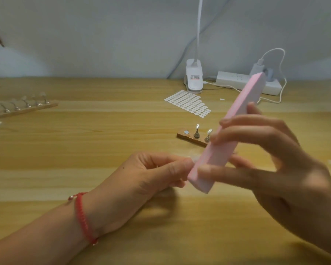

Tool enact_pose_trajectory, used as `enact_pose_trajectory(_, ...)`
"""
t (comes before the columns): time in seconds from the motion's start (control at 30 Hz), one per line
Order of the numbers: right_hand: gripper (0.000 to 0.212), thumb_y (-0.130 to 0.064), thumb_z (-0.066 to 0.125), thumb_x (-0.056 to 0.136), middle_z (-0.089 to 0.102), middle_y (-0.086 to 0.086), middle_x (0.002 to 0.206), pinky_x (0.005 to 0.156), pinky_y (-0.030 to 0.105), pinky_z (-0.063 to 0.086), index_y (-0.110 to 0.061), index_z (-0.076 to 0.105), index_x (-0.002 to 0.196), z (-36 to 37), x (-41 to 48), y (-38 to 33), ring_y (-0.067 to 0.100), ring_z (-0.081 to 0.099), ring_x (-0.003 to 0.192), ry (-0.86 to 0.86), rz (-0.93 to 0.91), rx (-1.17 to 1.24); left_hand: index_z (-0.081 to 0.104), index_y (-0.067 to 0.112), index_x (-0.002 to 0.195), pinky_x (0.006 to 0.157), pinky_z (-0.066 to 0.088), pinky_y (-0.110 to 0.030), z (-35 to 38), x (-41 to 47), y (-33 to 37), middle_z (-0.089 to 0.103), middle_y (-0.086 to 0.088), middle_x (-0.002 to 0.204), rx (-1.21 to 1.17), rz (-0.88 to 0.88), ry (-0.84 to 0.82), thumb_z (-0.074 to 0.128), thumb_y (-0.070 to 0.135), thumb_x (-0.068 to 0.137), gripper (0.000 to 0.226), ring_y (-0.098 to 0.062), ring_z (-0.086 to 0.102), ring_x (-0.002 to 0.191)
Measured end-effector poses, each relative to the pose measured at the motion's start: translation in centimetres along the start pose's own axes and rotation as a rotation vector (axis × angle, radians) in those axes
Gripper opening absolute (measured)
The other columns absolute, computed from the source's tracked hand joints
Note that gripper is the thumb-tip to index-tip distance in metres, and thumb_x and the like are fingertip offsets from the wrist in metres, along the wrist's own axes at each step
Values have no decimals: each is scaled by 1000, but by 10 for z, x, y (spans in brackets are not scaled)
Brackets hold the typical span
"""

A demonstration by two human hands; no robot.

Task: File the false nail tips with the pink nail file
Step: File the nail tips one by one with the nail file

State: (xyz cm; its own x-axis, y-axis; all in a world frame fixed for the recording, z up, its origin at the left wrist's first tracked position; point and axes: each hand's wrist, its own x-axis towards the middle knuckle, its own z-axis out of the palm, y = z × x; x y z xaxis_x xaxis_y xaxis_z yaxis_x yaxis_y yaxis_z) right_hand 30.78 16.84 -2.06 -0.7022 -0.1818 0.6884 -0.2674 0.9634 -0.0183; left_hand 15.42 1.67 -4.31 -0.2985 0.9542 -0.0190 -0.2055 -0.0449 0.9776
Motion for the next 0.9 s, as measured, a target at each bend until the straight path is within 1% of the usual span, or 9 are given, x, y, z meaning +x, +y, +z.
enact_pose_trajectory(0.1,29,-11,64,94,56,-4,120,113,54,33,-34,70,111,6,-5,-7,16,51,125,-31,-48,60,79,20,80,75,49,-24,-1,-1,-1,72,-8,92,19,13,0,82,57,56,44,-16,61,84)
enact_pose_trajectory(0.2,40,1,70,87,58,-4,118,113,53,34,-30,64,113,4,-3,-4,17,51,124,1,-4,76,79,21,81,70,45,-16,0,-1,0,71,-4,87,94,39,-26,80,51,62,35,-11,59,81)
enact_pose_trajectory(0.33,25,-7,68,89,59,-8,117,113,49,35,-23,73,108,4,-5,-10,14,52,123,-58,9,175,79,17,83,80,43,-26,-2,-1,-1,66,-23,102,148,79,-35,79,46,66,34,-24,56,92)
enact_pose_trajectory(0.43,38,6,65,86,60,-4,116,110,50,38,-25,69,109,3,-2,-7,21,54,120,-27,9,120,79,16,87,78,43,-23,-4,-1,-2,69,-10,92,139,83,-44,78,53,65,43,-19,55,89)
enact_pose_trajectory(0.5,40,10,64,83,59,3,117,108,49,39,-18,70,110,2,-3,-4,26,54,119,-23,35,99,79,19,86,82,44,-26,-5,-1,-3,69,-11,94,168,98,-57,78,44,69,30,-24,57,92)
enact_pose_trajectory(0.6,29,1,70,86,58,-7,117,113,49,35,-20,75,105,2,-5,-8,16,52,123,-89,-7,169,79,20,84,83,48,-23,-4,1,-3,69,-17,103,224,123,-74,70,28,77,14,-27,63,98)
enact_pose_trajectory(0.7,44,9,68,83,59,-1,117,109,51,38,-25,70,111,1,-6,-5,21,52,121,-44,13,114,79,16,84,78,47,-17,-4,0,-3,69,-14,96,215,117,-72,70,30,75,19,-17,61,90)
enact_pose_trajectory(0.8,25,-9,65,93,56,-7,120,113,51,34,-27,75,107,2,-7,-7,16,50,124,-91,-40,136,79,13,86,83,47,-22,-3,-1,-4,66,-22,105,256,122,-66,67,28,78,20,-25,63,95)
enact_pose_trajectory(0.9,28,-8,64,93,61,-1,118,109,54,36,-25,70,114,-1,-7,-3,23,51,121,-72,-5,77,74,1,83,79,45,-25,-5,-1,-5,68,-14,92,239,102,-26,65,33,76,34,-21,59,85)
